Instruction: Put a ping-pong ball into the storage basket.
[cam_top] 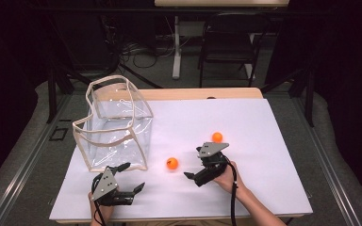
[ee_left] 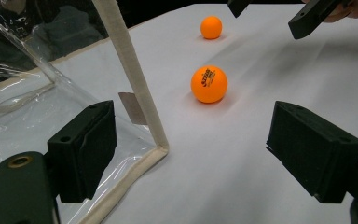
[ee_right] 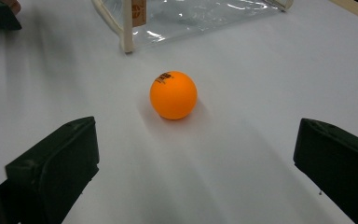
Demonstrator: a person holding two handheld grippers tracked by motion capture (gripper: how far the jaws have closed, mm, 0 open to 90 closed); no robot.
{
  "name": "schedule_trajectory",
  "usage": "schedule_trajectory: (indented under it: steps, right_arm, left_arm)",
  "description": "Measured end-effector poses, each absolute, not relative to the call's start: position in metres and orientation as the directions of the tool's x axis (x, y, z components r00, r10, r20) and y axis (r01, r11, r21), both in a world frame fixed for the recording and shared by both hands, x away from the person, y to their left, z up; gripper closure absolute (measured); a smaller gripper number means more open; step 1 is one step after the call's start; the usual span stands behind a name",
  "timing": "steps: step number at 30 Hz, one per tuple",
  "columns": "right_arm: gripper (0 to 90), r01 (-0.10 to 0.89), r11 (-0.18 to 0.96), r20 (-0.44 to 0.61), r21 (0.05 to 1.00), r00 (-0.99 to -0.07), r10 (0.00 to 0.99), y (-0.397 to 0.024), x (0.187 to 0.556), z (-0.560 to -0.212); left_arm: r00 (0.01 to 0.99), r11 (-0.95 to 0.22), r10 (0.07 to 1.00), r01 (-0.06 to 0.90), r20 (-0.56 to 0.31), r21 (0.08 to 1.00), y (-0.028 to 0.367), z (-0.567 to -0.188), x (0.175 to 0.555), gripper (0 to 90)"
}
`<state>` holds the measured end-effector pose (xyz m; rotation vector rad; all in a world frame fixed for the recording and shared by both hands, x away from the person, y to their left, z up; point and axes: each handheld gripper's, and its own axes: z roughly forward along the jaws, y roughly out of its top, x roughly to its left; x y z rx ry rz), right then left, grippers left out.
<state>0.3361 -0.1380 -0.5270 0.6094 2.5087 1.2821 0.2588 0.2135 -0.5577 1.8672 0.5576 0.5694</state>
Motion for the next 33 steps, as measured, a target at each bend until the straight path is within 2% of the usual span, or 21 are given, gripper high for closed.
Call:
schedule_trajectory:
  steps: [33]
  right_arm:
    - [0.0,0.236,0.577,-0.032,0.782,-0.909,0.415,-0.087,0.356,-0.534]
  left_arm:
    - [0.785,-0.335,0.606,0.105,0.128,0.936,0.212,-0.558,0.261,15.7]
